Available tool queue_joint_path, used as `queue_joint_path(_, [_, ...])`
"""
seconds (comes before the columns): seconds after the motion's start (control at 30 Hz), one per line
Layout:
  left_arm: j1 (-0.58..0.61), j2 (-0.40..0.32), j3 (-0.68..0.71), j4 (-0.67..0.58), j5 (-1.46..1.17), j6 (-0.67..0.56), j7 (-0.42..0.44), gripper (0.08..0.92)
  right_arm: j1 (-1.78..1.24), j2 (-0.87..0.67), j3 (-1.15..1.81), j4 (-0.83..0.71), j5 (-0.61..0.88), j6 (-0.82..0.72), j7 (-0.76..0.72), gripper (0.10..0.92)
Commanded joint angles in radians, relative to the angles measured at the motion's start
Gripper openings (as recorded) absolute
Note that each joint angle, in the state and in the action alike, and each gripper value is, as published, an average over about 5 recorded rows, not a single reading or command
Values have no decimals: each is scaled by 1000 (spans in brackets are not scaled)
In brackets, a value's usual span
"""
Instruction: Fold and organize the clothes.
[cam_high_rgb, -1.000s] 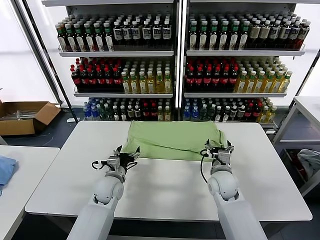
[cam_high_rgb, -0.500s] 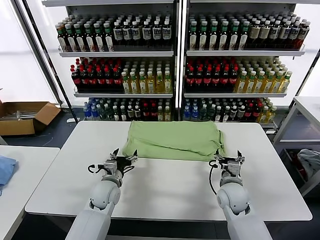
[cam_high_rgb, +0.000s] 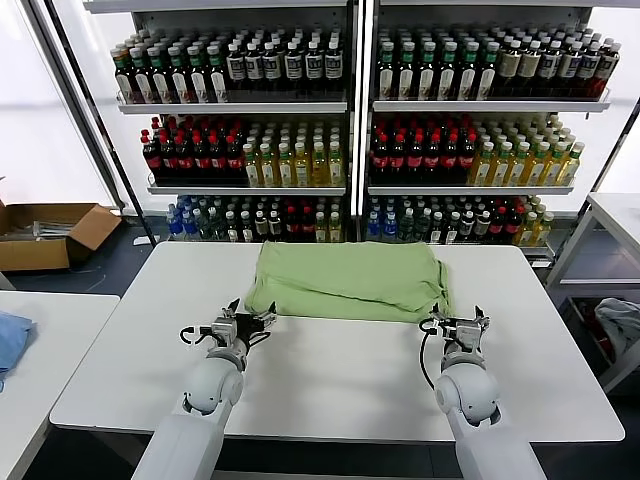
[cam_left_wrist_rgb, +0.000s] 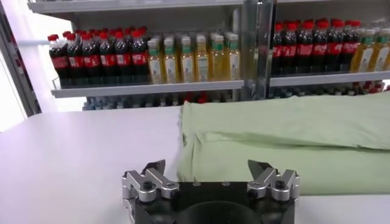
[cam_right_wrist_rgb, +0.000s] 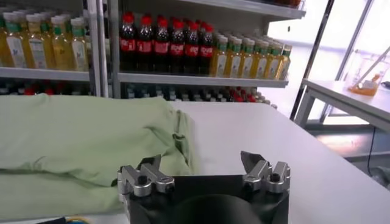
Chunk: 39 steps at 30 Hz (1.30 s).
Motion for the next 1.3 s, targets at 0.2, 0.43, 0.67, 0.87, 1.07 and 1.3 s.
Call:
queue_joint_path(0.2, [-35, -2, 2, 66, 6, 9, -2, 821, 33, 19, -6, -99, 35, -11, 0, 727])
queue_joint_path(0.43, [-31, -2, 9, 69, 15, 22, 0, 690, 23, 21, -11, -104, 33, -10, -6, 529])
queue_joint_path(0.67, [-26, 1, 11, 72, 16, 31, 4, 482, -1, 13, -14, -74, 33, -10, -13, 330])
queue_joint_path(0.87, [-25, 3, 7, 73, 15, 29, 6, 318, -16, 10, -15, -50, 27, -13, -20, 158])
queue_joint_path(1.07, [-11, 6, 2, 61, 16, 18, 9, 141, -46, 11, -10, -17, 24, -10, -26, 112])
queue_joint_path(1.3, [89, 26, 2, -96, 49, -2, 3, 85, -124, -1, -2, 104, -2, 0, -24, 112])
